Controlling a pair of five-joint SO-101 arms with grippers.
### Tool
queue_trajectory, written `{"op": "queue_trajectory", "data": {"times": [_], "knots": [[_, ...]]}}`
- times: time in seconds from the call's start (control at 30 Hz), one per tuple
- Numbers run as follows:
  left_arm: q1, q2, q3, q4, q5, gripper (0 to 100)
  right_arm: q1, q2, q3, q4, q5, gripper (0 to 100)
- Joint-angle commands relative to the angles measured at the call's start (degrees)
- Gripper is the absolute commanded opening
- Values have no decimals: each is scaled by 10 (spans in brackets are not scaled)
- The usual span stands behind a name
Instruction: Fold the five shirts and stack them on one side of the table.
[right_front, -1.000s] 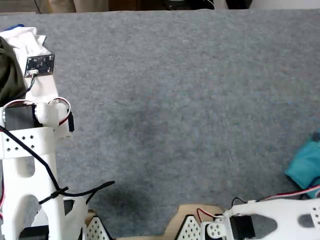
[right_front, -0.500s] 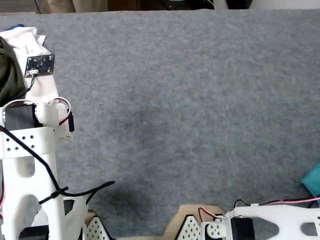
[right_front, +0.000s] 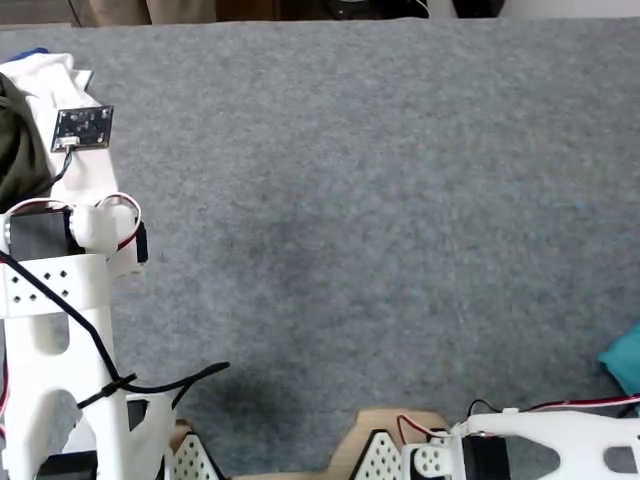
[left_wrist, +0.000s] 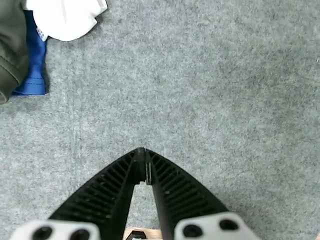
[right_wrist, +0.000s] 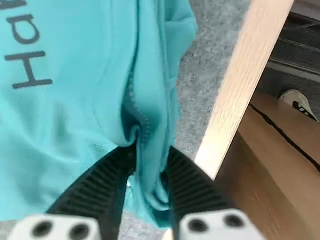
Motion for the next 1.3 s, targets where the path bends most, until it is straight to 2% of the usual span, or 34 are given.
{"op": "queue_trajectory", "data": {"times": [0.0,0.13,0.4,0.57,0.67,0.77,0.83,0.93,1.1,1.27], "knots": [[-4,-5,-2,-8,-4,22,21,-5,-25,11,25,196],[-4,-5,-2,-8,-4,22,40,-17,-25,11,49,256],[-4,-5,-2,-9,-4,22,44,-128,-20,12,45,257],[-4,-5,-2,-10,-4,22,15,-187,-7,12,15,256],[-5,-6,-2,-17,-4,22,-28,-225,30,12,12,196],[-7,-6,-4,-17,-4,22,-80,-271,94,12,12,0],[-31,-7,-7,-17,-4,22,-111,-307,140,12,1,37],[-91,-6,-2,-33,-6,22,-155,-370,207,12,-32,9],[-178,-11,32,-36,-64,21,-227,-495,356,12,-42,5],[-244,-13,61,-36,-96,19,-330,-662,558,11,-40,5]]}}
